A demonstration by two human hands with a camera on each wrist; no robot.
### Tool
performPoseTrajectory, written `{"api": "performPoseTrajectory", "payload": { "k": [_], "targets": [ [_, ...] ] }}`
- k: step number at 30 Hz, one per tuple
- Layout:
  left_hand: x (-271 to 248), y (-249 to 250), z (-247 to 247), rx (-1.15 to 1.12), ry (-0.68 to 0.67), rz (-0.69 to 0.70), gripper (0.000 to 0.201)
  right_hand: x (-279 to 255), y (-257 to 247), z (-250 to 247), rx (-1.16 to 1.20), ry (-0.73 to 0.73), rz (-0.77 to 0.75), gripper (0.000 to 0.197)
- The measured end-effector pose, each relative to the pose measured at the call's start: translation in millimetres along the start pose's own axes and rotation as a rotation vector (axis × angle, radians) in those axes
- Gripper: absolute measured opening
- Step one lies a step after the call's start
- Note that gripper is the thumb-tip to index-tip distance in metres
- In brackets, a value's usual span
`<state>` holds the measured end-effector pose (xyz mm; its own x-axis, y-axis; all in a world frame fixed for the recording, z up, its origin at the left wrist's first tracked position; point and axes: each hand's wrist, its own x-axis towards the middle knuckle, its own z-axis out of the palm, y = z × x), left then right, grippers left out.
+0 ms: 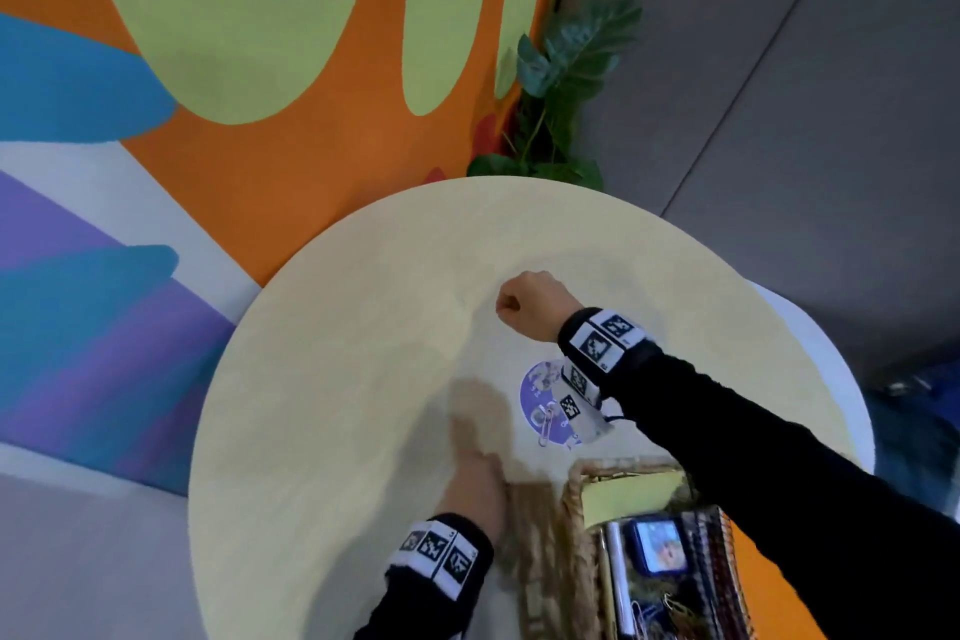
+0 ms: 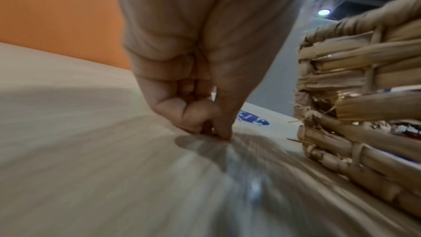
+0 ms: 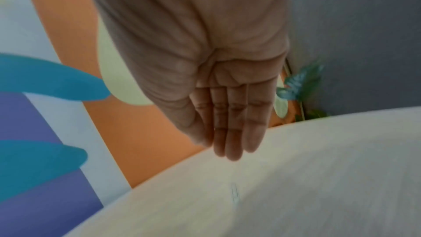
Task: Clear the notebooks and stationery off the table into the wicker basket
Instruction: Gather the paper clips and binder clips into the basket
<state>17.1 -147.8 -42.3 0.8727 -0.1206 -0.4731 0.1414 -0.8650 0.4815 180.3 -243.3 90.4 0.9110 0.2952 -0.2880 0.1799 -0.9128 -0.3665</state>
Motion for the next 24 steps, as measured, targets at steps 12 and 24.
{"api": "performPoseTrajectory", "payload": {
  "k": [12, 24],
  "targets": [
    [7.9, -41.1, -41.5, -0.293, 0.204, 0.209, 0.005, 122.2, -4.7, 74.7, 0.102, -0.059, 0.271, 0.021],
    [17.7, -25.7, -72.9, -0.358, 0.282, 0.187, 0.014, 113.4, 7.1, 79.7, 0.191, -0.068, 0.342, 0.031]
  ]
}}
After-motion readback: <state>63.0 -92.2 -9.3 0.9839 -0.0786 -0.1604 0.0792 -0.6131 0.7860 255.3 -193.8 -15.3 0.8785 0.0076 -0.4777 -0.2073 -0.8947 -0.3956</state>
